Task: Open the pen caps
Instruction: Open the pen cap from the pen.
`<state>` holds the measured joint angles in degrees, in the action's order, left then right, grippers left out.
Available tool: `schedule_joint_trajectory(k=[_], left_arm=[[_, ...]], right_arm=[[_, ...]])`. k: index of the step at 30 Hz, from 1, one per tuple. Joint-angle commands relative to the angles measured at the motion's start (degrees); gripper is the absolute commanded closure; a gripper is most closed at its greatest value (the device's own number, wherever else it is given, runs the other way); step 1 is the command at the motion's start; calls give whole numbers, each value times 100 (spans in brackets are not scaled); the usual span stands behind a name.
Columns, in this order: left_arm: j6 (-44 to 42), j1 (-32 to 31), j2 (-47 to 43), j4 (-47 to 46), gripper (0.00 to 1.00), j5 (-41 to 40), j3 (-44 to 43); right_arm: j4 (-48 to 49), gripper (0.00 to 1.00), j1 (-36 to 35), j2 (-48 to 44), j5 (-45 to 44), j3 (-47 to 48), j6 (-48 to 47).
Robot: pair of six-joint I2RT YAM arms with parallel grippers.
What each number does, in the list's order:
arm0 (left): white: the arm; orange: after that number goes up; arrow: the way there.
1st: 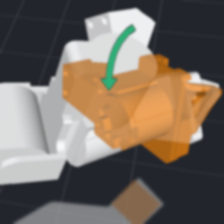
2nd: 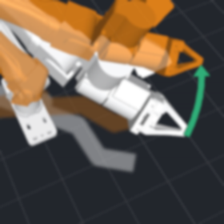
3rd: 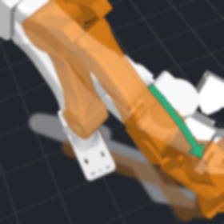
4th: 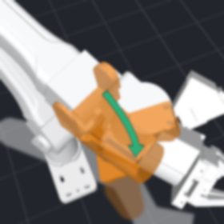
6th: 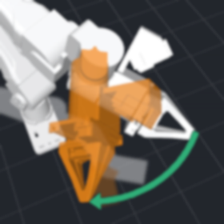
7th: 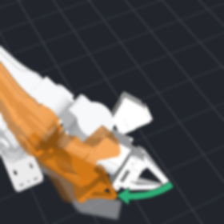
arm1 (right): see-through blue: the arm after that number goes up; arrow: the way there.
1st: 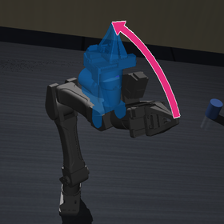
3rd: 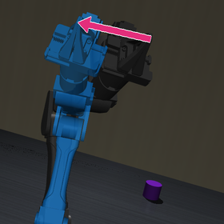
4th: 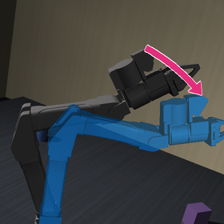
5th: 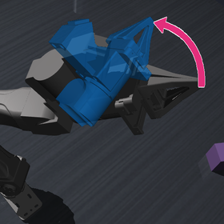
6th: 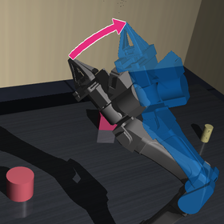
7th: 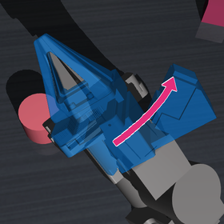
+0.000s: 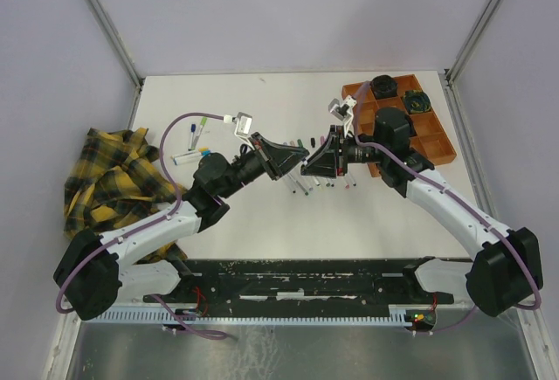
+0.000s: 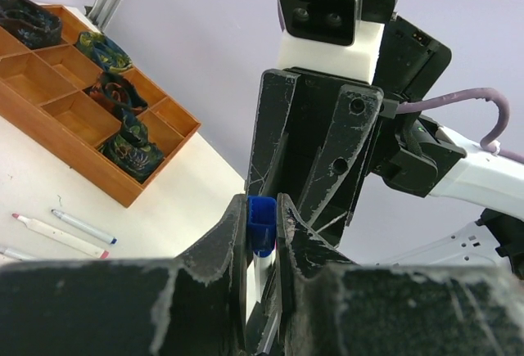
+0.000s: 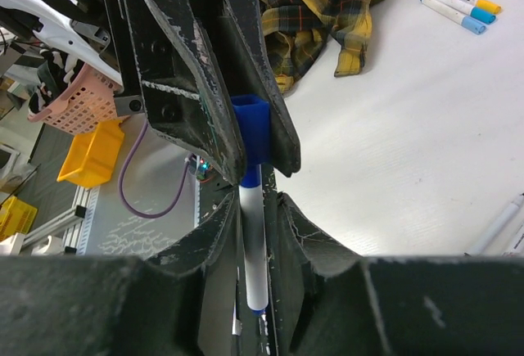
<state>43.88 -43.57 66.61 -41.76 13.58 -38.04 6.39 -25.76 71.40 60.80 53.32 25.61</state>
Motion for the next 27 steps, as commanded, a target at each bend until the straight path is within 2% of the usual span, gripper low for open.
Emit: schedule_joint_trajectory(k=[1,4,7,10,14,21,27], left_arm=[[167,15,-72,-390,97,-79,29],[118,21,-92,-415,97,-138,51],[7,19,-145,-506,97,-289,101],[-237,73,-191,-562,97,-651,49],[-363,453,-154,-684,97,-1012,-241],[357,1634,182,-1181,97,-1188,-762],[447,1915,258,-1158,97,-1229,-812]], right_arm=[[110,70,-49,56,-16,74,-79],[6,74,-56,86,-38,116,-153],[-95,89,-61,135,-11,162,-219],[-202,100,-61,192,23,224,-269],[-373,100,-61,351,112,313,-310],[-1004,100,-58,670,138,552,-760],[-1483,100,4,740,-99,682,-1223]])
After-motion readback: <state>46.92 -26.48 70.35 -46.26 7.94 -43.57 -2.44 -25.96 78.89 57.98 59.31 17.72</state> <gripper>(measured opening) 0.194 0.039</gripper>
